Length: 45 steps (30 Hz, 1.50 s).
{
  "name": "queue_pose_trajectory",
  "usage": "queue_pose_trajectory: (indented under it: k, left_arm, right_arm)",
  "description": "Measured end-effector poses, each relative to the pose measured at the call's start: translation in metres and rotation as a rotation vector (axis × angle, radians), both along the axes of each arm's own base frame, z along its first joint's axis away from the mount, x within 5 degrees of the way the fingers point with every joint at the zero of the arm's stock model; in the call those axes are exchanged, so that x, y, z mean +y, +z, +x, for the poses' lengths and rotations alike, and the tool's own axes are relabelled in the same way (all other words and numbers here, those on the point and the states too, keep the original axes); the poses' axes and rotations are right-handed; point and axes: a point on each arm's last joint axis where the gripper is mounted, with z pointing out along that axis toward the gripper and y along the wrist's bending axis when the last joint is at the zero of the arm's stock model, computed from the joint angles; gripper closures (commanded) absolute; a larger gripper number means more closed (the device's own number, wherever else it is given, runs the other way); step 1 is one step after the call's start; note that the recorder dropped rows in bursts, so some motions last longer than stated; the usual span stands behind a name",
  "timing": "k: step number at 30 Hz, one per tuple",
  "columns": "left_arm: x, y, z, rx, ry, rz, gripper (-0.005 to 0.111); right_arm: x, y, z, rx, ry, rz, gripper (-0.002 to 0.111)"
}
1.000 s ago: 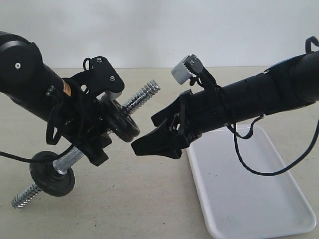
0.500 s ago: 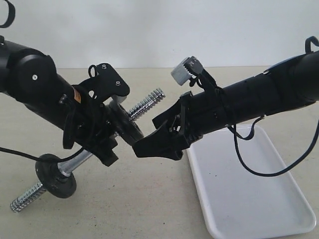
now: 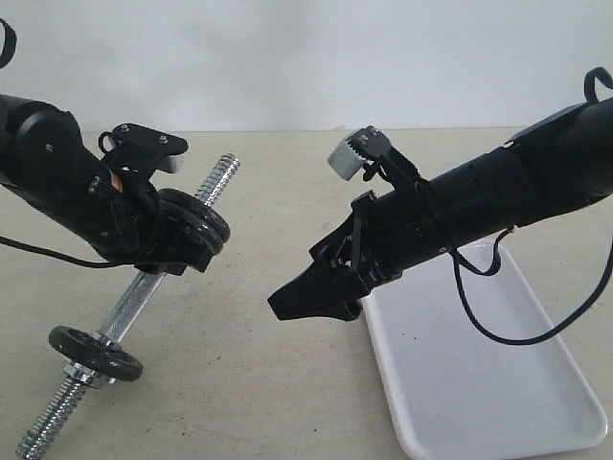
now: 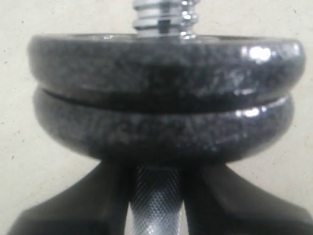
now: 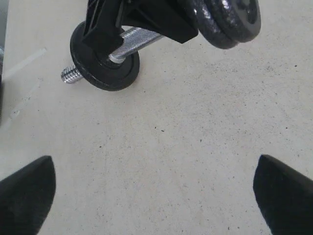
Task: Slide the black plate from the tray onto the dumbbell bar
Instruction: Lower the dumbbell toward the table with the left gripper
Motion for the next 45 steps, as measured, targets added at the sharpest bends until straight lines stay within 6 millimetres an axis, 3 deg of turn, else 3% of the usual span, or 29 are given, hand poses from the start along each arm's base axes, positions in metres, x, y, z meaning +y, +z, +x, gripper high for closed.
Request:
queue_pose_trajectory:
  k: [8, 14, 30, 32, 34, 36, 39, 45]
  left_arm:
    - [0.0, -0.011, 0.007, 0.015, 0.076, -0.027, 0.102]
    - [0.0, -0.031, 0.006, 0.112, 0.152, -0.023, 0.102]
    - [-0.003, -0.032, 0.005, 0.151, 0.293, -0.107, 0.102]
    - [-0.003, -0.031, 0.005, 0.157, 0.311, -0.124, 0.102]
    - [-0.004, -0.032, 0.005, 0.167, 0.329, -0.139, 0.102]
    - [-0.005, -0.032, 0.005, 0.172, 0.348, -0.158, 0.102]
    - [-0.006, -0.032, 0.005, 0.18, 0.368, -0.179, 0.102]
    - [-0.007, -0.033, 0.006, 0.19, 0.407, -0.203, 0.102]
  right_arm:
    - [-0.001, -0.002, -0.004, 0.08, -0.006, -0.026, 0.003]
    - [-0.004, -0.006, -0.006, 0.174, -0.038, -0.076, 0.003]
    - [-0.01, -0.012, -0.002, 0.243, -0.162, -0.163, 0.005]
    - [-0.011, -0.014, 0.0, 0.252, -0.198, -0.186, 0.013]
    - [-0.013, -0.015, 0.0, 0.27, -0.23, -0.206, 0.029]
    - [-0.014, -0.016, 0.001, 0.291, -0.254, -0.217, 0.056]
    - [-0.015, -0.017, 0.0, 0.31, -0.269, -0.234, 0.109]
    - [-0.017, -0.019, -0.003, 0.318, -0.233, -0.273, 0.107]
